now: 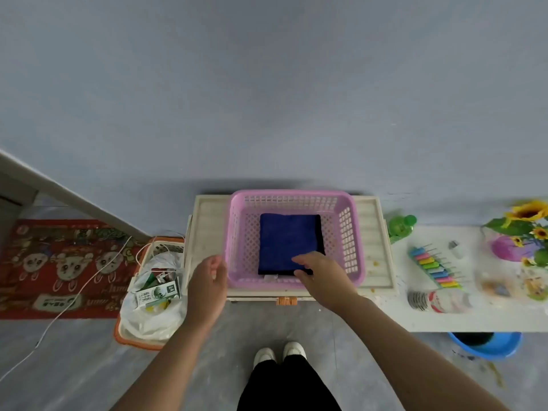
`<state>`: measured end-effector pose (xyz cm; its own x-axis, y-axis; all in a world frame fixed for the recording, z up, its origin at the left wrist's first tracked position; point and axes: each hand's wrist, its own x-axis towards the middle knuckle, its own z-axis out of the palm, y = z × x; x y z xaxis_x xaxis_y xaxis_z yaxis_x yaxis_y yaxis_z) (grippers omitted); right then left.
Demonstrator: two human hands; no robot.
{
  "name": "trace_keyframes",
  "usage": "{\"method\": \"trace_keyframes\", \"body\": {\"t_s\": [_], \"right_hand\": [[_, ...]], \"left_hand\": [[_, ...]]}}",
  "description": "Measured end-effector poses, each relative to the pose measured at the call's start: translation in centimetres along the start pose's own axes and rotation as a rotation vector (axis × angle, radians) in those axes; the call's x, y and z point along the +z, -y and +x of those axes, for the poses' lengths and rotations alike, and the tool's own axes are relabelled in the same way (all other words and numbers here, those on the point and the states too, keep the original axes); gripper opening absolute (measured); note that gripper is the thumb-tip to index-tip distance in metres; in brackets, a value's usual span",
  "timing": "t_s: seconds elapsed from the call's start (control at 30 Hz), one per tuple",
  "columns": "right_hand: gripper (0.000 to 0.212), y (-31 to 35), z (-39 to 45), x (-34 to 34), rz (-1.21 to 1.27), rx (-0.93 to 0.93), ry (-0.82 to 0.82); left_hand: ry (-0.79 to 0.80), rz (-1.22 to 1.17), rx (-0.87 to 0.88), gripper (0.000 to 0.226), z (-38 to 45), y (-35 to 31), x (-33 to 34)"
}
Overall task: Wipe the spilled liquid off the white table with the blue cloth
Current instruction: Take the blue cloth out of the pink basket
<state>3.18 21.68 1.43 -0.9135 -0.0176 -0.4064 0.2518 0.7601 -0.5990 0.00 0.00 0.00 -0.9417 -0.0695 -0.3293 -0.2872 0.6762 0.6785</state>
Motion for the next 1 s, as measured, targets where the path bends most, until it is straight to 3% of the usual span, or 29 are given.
{"method": "trace_keyframes", "body": {"t_s": [0.17,0.4,0.73,0.87,1.0], "right_hand": [[0.044,-1.5,3.7,1.3,-0.263,-0.022,0.135],[0.054,-3.1,6.6,2.6,-0.476,-0.172,0.190],[0.044,-3.4,8.2,2.8,-0.773,-0.420,0.181],[0.034,-3.0,8.3,2.8,-0.801,-0.466,0.162],[0.024,-2.7,8.7,2.8,-0.657,-0.343,0.077]], "left_hand": [[-0.086,0.055,0.100,0.032,3.0,0.4,1.7],[-0.144,0.039,0.170,0.029,4.8,1.0,3.3],[-0.171,0.035,0.148,0.030,5.0,1.6,3.9],[-0.180,0.037,0.147,0.030,5.0,1.6,4.1],[-0.179,0.042,0.137,0.030,5.1,1.5,4.0]]}}
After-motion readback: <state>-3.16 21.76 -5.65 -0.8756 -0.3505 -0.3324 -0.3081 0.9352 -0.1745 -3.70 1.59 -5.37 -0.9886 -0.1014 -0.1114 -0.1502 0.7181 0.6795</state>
